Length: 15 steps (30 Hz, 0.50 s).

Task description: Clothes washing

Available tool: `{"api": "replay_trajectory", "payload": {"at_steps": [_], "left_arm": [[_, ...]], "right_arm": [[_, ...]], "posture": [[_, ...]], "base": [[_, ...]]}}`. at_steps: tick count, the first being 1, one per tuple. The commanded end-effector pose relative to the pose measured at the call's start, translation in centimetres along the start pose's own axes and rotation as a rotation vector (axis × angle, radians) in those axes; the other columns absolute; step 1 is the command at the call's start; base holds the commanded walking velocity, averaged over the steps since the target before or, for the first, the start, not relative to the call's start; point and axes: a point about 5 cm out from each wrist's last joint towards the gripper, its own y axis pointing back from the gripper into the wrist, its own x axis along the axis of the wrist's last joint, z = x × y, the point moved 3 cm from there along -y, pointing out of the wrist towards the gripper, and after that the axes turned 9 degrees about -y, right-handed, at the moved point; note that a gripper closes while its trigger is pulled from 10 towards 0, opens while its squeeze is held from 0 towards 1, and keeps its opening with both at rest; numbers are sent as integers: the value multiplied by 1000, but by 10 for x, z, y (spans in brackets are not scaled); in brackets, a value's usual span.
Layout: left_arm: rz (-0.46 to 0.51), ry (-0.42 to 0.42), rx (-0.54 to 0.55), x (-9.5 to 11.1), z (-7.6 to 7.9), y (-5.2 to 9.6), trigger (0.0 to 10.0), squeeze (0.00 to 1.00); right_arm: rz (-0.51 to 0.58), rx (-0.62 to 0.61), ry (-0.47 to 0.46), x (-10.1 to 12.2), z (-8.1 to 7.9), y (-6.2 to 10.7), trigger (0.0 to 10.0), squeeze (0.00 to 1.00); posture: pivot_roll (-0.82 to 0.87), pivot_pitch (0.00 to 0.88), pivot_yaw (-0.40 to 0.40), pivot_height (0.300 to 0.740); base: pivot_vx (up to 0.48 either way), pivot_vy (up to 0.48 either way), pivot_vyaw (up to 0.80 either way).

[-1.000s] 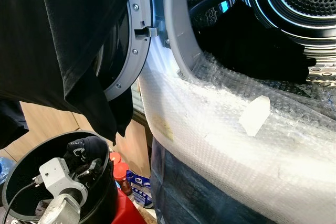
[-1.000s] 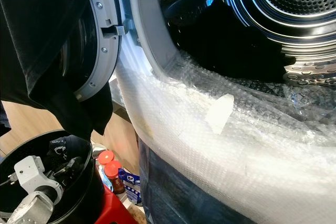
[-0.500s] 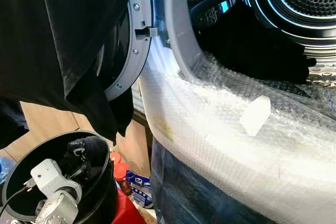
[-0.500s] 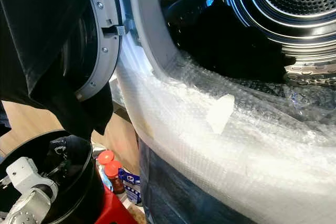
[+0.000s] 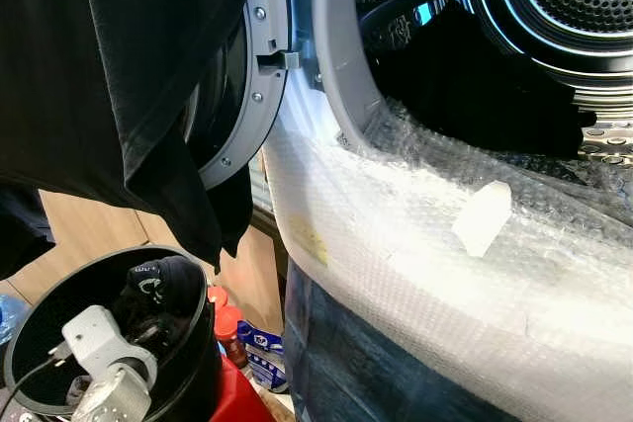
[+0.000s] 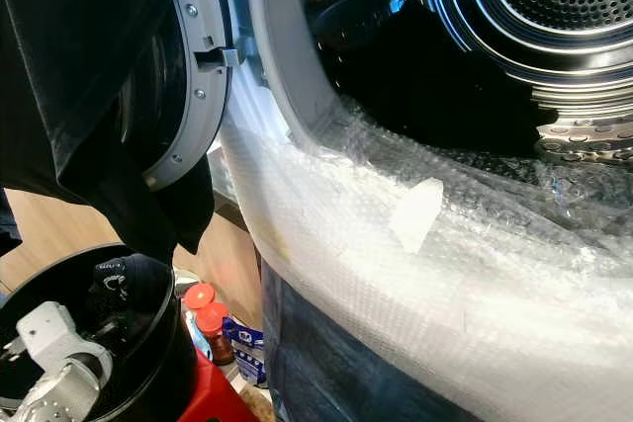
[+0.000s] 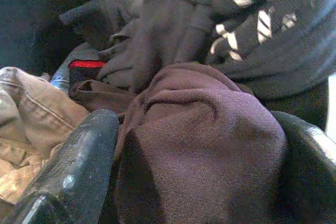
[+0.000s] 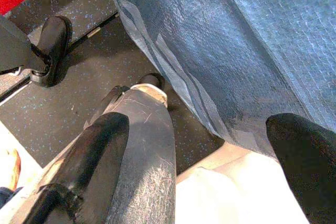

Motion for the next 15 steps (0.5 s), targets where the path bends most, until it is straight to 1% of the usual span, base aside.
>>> {"api": "replay_trajectory", "payload": {"at_steps": [1,4,5,6,9,10,11,15], "left_arm": [[-33,-37,4,-6,-2,0,10000,0],[-45,-53,-1,-7,-2,0,10000,0],[-46,-56,-11,-7,-1,-1,10000,0],[-49,-74,-48,-8,4,-1,10000,0],[-52,-82,-64,-8,6,-1,10000,0],[-53,-90,-66,-8,6,0,3608,0],[-53,-92,-68,-9,6,0,0,0],[-47,-121,-95,-9,10,1,0,0]], "right_arm": [[-40,0,4,-12,-1,0,10000,0],[-41,0,7,-12,0,0,10000,0],[-41,0,8,-12,0,0,10000,0],[-42,0,10,-12,0,0,10000,0],[-43,1,11,-12,0,0,10000,0],[-43,1,11,-12,0,0,10000,0],[-43,2,11,-12,0,0,10000,0],[-42,6,13,-12,-1,0,10000,0]], "posture": [[162,0,13,740],[162,0,13,740],[162,0,13,740],[160,0,11,740],[160,0,11,740],[159,0,12,740],[159,0,12,740],[157,0,14,740]], "base": [[0,0,0],[0,0,0],[0,0,0],[0,0,0],[0,0,0],[0,0,0],[0,0,0],[0,0,0]]}}
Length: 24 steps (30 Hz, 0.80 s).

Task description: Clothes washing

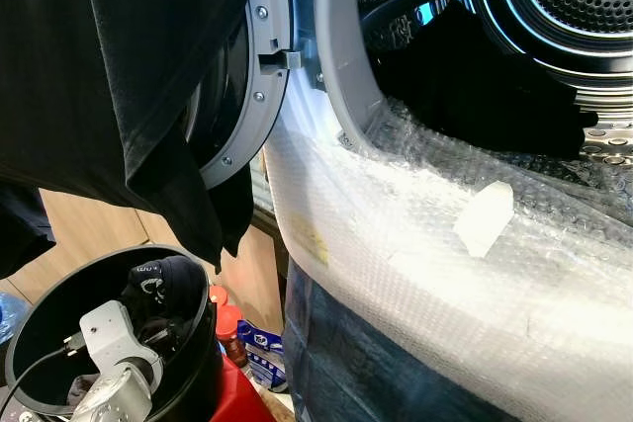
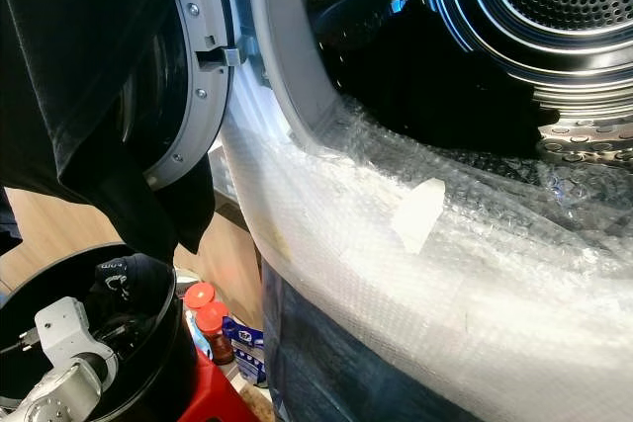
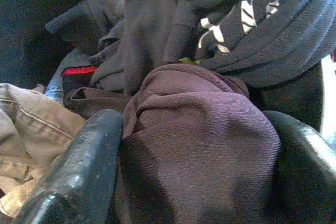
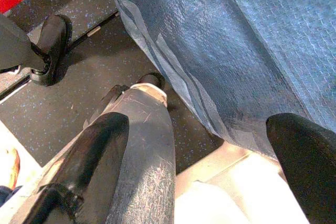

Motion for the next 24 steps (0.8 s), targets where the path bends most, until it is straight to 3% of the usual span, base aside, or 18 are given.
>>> {"api": "replay_trajectory", "payload": {"at_steps": [1,24], "left_arm": [[-29,-29,-40,-8,7,0,0,0],[-46,-93,-217,-15,30,0,0,0]], "right_arm": [[-42,5,11,-12,-2,0,10000,0],[-33,12,33,-8,-5,0,10000,0]], "posture": [[157,0,14,740],[155,0,17,740]], "base": [[0,0,0],[0,0,0]]}}
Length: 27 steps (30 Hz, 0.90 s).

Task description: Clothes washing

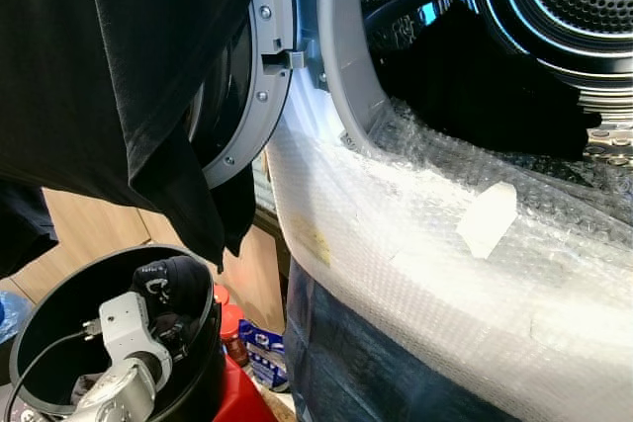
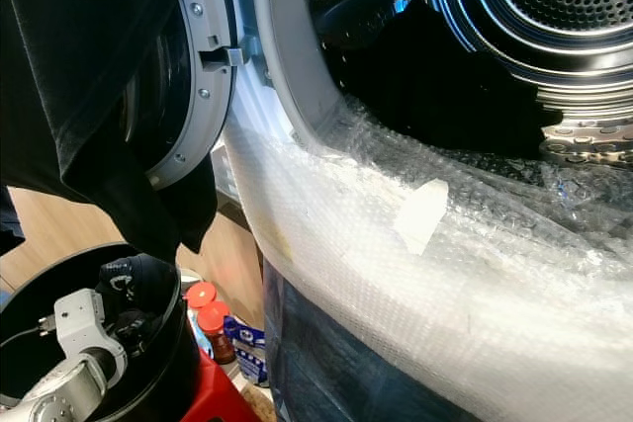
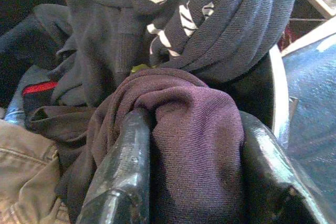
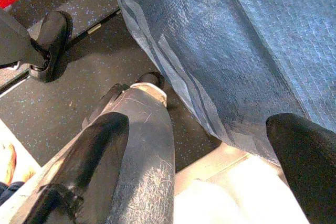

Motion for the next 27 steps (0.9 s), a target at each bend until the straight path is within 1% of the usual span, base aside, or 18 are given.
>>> {"api": "replay_trajectory", "payload": {"at_steps": [1,11,15,17,20,22,23,25,26,27], "left_arm": [[-57,-11,-77,-15,14,-1,0,0],[-58,-21,-100,-17,15,-1,0,0],[-23,-24,-128,-11,14,3,0,0],[42,-20,-178,0,18,7,0,0],[89,-13,-222,9,22,9,0,0],[106,-18,-249,13,25,10,0,0],[122,-31,-303,18,31,13,0,0],[128,-36,-323,20,34,14,0,0],[150,-43,-374,24,40,18,0,0],[185,-58,-456,30,49,24,0,0]], "right_arm": [[-34,13,14,-9,-5,0,10000,0],[-31,15,22,-8,-6,0,10000,0],[-28,18,27,-6,-8,0,10000,0],[-27,20,30,-6,-8,0,10000,0],[-26,20,34,-6,-9,0,10000,0],[-26,21,35,-6,-9,-1,10000,0],[-25,22,35,-6,-10,-1,10000,0],[-25,23,34,-6,-10,-1,10000,0],[-24,22,31,-6,-10,-1,10000,0],[-24,22,28,-5,-10,-1,10000,0]], "posture": [[154,0,18,740],[154,0,18,740],[157,0,20,740],[157,0,20,740],[169,0,15,740],[169,0,14,740],[173,0,16,740],[173,0,16,740],[173,0,18,740],[171,0,21,740]], "base": [[0,0,0],[0,0,0],[0,0,0],[0,0,0],[0,0,0],[0,0,0],[0,0,0],[0,0,0],[0,0,0],[0,0,0]]}}
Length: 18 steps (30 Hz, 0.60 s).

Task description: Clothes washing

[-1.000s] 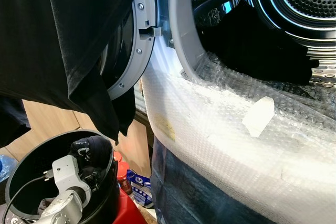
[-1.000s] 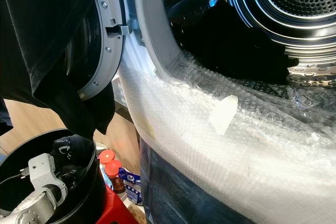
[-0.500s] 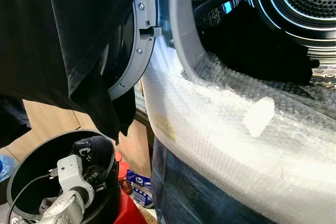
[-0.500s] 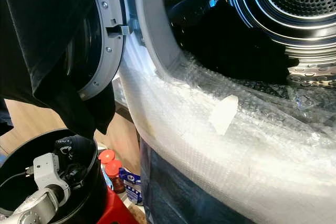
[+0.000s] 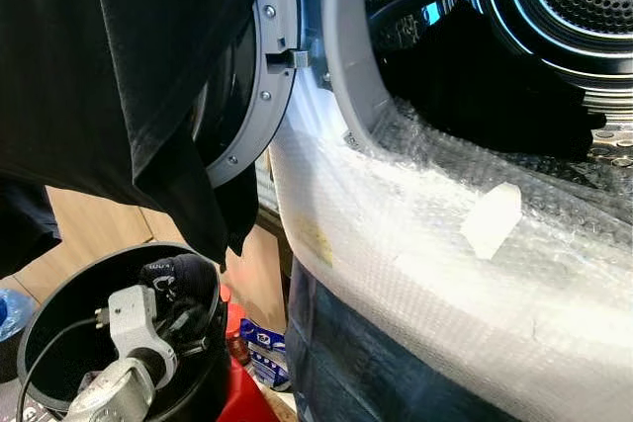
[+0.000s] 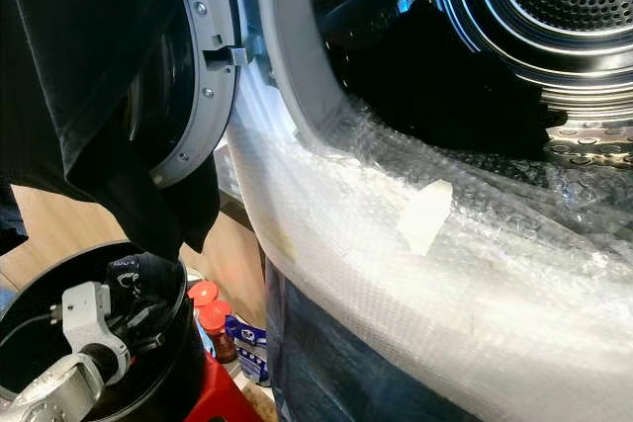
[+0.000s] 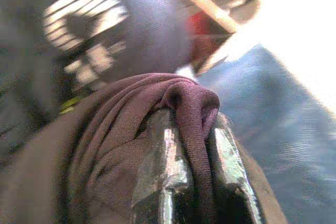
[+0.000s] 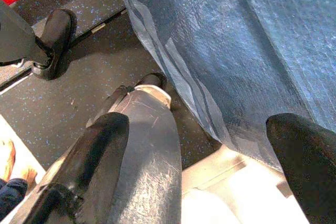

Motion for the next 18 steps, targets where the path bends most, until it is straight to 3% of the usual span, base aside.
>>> {"api": "replay_trajectory", "payload": {"at_steps": [1,5,6,8,9,15,18], "left_arm": [[67,-18,-172,15,28,0,0,0],[90,-73,-271,24,40,3,0,0],[114,-122,-408,33,58,8,0,0],[119,-135,-456,35,63,10,0,0],[110,-171,-557,38,73,11,0,0],[103,-216,-716,46,91,10,0,0],[75,-305,-852,47,109,4,0,0]], "right_arm": [[-25,13,8,-7,-6,0,10000,0],[-25,15,12,-7,-7,0,10000,0],[-24,16,11,-6,-8,0,10000,0],[-24,17,10,-6,-8,0,10000,0],[-22,18,11,-4,-8,0,10000,0],[-16,16,6,-2,-7,0,10000,0],[-15,14,2,-1,-7,0,10000,0]], "posture": [[172,0,22,740],[173,0,21,740],[180,0,22,740],[182,0,19,740],[183,0,17,740],[173,0,22,740],[175,0,19,740]], "base": [[0,0,0],[0,0,0],[0,0,0],[0,0,0],[0,0,0],[0,0,0],[0,0,0]]}}
